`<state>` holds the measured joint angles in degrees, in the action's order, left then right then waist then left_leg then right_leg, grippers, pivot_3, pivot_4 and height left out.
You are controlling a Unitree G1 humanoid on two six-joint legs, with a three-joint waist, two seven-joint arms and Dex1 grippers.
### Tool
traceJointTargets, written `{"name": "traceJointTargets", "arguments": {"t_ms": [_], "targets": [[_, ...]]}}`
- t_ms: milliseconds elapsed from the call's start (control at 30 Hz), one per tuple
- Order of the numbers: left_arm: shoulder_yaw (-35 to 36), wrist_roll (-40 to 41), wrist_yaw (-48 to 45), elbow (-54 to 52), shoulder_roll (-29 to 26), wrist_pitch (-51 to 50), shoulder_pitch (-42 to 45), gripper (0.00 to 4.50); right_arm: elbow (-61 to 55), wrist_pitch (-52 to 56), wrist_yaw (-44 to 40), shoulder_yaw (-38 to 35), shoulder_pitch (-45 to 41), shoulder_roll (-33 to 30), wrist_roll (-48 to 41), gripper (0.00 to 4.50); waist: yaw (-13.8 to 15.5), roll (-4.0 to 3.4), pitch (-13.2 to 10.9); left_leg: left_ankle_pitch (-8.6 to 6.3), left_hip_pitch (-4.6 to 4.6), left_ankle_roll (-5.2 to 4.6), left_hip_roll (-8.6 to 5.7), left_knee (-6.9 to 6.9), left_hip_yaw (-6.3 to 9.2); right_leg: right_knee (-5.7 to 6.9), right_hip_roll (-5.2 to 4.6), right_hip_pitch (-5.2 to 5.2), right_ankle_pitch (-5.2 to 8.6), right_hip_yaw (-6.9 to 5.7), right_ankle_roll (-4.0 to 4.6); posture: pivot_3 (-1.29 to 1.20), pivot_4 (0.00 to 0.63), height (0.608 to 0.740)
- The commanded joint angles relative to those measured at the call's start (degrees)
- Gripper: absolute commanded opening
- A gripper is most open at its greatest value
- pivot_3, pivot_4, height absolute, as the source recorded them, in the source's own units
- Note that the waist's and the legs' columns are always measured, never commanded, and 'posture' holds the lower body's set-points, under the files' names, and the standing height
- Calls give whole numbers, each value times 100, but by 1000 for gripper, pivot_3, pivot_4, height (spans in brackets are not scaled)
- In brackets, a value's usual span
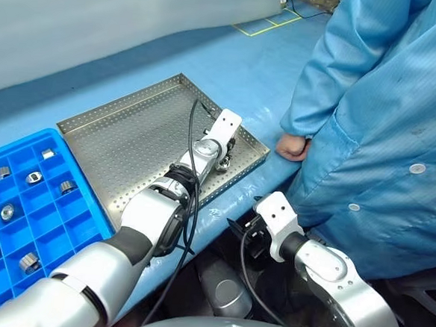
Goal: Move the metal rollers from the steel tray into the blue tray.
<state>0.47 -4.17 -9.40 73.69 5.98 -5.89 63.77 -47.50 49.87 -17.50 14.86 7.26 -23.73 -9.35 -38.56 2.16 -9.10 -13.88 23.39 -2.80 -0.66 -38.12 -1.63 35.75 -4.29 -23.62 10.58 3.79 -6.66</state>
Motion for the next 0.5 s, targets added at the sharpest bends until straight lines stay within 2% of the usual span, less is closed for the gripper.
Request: {"name": "traceJointTargets", "arguments": {"t_ms": [33,133,267,400,500], "targets": [[99,253,-762,-984,-455,63,113,1661,-61,-212,-26,-359,-185,185,-201,4500,-10,4,-9,1,0,-1,0,-1,-7,3,0,-5,-2,5,-4,-591,150,740],[71,458,-1369,-2086,-837,-366,-298,1661,1,-288,-407,-399,-292,15,-423,4500,19,3,-8,4,-2,-7,0,-1,-13,5,-3,-3,-6,9,-8,-542,150,740],[-209,803,-2389,-5002,-1667,-1607,-1578,1661,325,-438,-704,-596,-598,-104,-620,4500,55,-3,-8,12,-19,-20,7,17,-21,10,-1,-3,-6,15,-5,-462,150,740],[-105,1018,-2489,-6967,-2304,-2583,-2510,1661,659,-596,-893,-590,-875,-167,-671,4500,387,-5,-12,17,-23,-28,9,18,-22,19,0,-7,-6,18,0,-424,150,740],[413,1187,-2217,-8312,-2706,-3264,-3333,1661,880,-745,-1087,-538,-1093,-91,-805,4500,731,-8,-12,15,-21,-25,8,16,-20,17,-5,-9,-7,17,4,-366,150,740]]}}
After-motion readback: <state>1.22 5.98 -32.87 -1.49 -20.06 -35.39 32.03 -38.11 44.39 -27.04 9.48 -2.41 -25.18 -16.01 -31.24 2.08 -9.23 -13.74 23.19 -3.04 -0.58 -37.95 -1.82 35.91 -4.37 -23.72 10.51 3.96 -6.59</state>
